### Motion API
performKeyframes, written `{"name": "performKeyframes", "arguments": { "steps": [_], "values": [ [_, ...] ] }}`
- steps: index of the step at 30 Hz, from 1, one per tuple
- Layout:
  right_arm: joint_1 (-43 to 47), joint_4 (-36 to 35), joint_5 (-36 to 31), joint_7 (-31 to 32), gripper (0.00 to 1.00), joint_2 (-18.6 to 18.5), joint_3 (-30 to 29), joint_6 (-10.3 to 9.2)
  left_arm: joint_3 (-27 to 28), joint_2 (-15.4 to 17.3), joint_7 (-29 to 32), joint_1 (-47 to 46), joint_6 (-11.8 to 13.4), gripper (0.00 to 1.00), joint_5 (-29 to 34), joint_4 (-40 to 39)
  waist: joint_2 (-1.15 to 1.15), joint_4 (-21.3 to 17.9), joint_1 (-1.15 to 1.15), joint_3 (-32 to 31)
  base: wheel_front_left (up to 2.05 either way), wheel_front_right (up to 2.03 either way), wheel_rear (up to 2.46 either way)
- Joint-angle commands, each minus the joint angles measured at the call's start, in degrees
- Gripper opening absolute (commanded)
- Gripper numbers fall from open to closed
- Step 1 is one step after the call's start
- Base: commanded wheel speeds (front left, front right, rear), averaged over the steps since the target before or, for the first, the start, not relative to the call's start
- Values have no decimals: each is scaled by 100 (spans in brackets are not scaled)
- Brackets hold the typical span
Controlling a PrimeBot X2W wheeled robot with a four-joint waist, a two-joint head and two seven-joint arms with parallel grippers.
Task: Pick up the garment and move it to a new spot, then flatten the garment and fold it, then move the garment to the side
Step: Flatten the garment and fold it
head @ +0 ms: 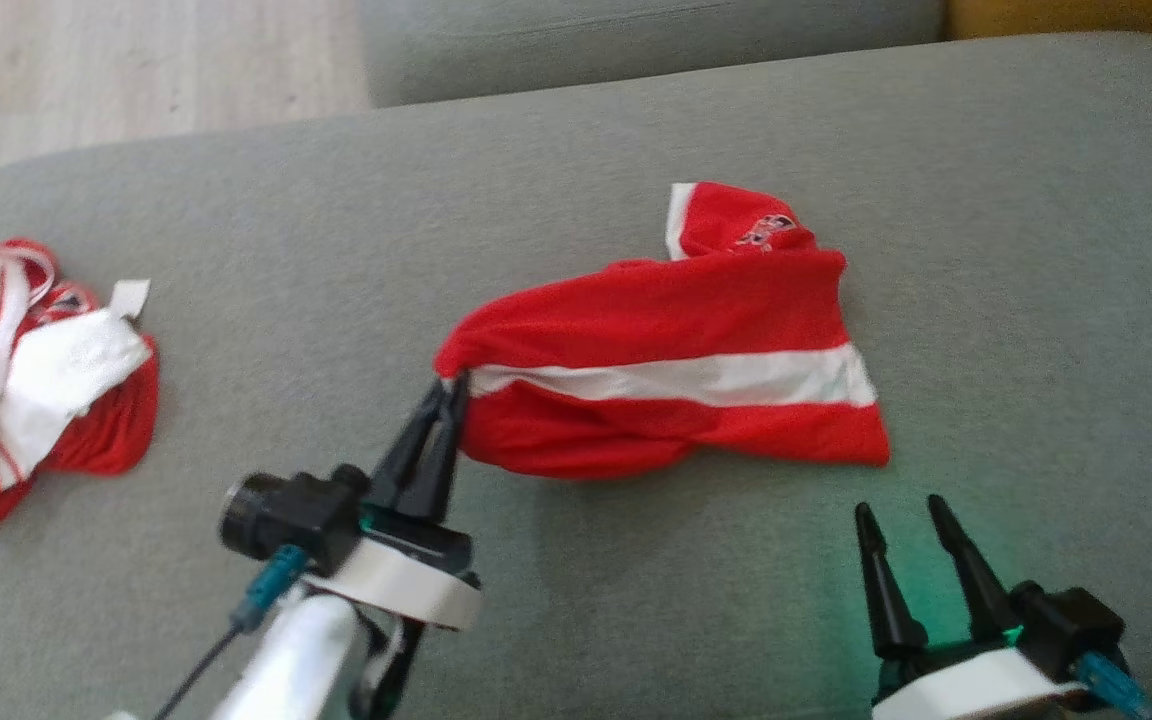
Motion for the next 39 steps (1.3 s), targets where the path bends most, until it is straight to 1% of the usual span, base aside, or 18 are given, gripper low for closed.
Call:
{"name": "performKeyframes", "arguments": {
  "steps": [1, 3, 7, 11, 13, 17, 22, 30, 39],
  "values": [
    [-330, -101, 100, -63, 100, -95, 182, 40, 259, 111, -55, -295, 1, 0, 58, -195, 0, 187, 0, 125, 0, 0, 0],
    [-504, 67, 375, -63, 100, -159, 277, 40, 379, 243, -55, -358, -21, 0, 141, -179, 0, 280, 0, 193, 0, 0, 0],
    [-994, 421, 851, -63, 100, -425, 522, 40, 586, 453, -55, -484, -41, 0, 257, -118, 0, 420, 0, 342, 0, 0, 0],
    [-1525, 956, 1465, -63, 100, -747, 1069, 40, 772, 578, -55, -614, -42, 0, 336, -47, 0, 528, 0, 458, 0, 0, 0],
    [-1769, 1157, 1683, -63, 100, -927, 1468, 40, 832, 587, -55, -668, -50, 0, 362, -20, 0, 577, 0, 499, 0, 0, 0],
    [-2093, 1411, 2286, -63, 100, -1153, 2179, 40, 896, 551, -55, -744, -85, 0, 411, 14, 0, 651, 0, 556, 0, 0, 0],
    [-2297, 1530, 2842, -63, 100, -1349, 2764, 40, 956, 478, -55, -760, -118, 0, 474, 37, 0, 692, 0, 589, 0, 0, 0],
    [-2404, 1523, 3159, -63, 100, -1500, 3096, 40, 1041, 381, -55, -772, -184, 0, 568, 50, 0, 705, 0, 605, 0, 0, 0],
    [-2467, 1549, 3305, -63, 100, -1526, 3257, 40, 1073, 267, -55, -766, -257, 0, 670, 77, 0, 766, 0, 580, 0, 0, 0]
  ]
}}
